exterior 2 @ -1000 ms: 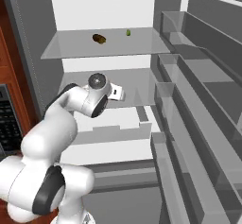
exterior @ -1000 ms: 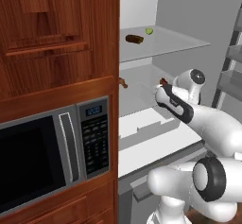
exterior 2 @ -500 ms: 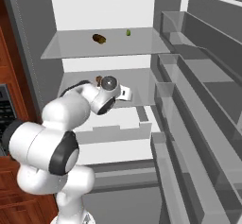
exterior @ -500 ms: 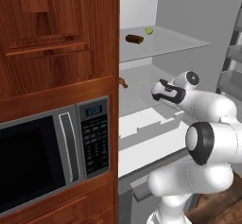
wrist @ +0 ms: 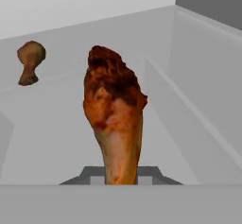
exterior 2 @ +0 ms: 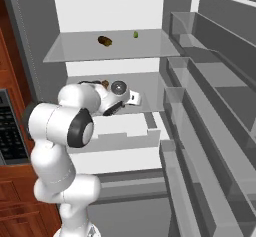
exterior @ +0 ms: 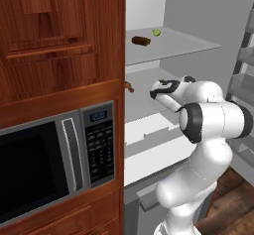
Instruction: Transport the chicken drumstick and sweet potato to the fridge. Place the chicken drumstick on the rack containing meat and place the sweet potato on the rack containing the vegetable, ensuring meats and vegetables are on different racks.
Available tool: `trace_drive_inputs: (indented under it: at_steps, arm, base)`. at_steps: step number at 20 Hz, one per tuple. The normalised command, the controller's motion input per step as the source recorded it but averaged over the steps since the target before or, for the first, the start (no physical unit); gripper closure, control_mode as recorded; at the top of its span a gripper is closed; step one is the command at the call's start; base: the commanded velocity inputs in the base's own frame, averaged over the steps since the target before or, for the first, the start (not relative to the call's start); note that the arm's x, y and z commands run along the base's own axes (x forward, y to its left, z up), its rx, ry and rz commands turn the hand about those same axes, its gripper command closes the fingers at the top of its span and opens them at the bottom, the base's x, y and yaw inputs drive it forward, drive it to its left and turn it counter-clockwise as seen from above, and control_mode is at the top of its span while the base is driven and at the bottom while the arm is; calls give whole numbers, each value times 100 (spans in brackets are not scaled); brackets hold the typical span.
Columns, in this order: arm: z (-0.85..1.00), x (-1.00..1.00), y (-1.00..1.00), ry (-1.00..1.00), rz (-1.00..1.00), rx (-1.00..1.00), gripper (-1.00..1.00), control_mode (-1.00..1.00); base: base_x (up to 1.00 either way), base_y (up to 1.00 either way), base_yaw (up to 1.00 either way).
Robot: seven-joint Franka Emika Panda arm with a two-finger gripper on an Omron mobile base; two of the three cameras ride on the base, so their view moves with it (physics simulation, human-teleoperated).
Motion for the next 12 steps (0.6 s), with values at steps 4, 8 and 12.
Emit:
trace_drive_inputs:
  at_steps: [4,8,12]
  arm:
    - [-36,34,-5,0,0,0,100,-100]
    - [-42,23,-10,0,0,0,100,-100]
    - [-29,37,-7,-1,0,0,100,-100]
  base:
    - [0,0,0]
    - [0,0,0]
    - [0,0,0]
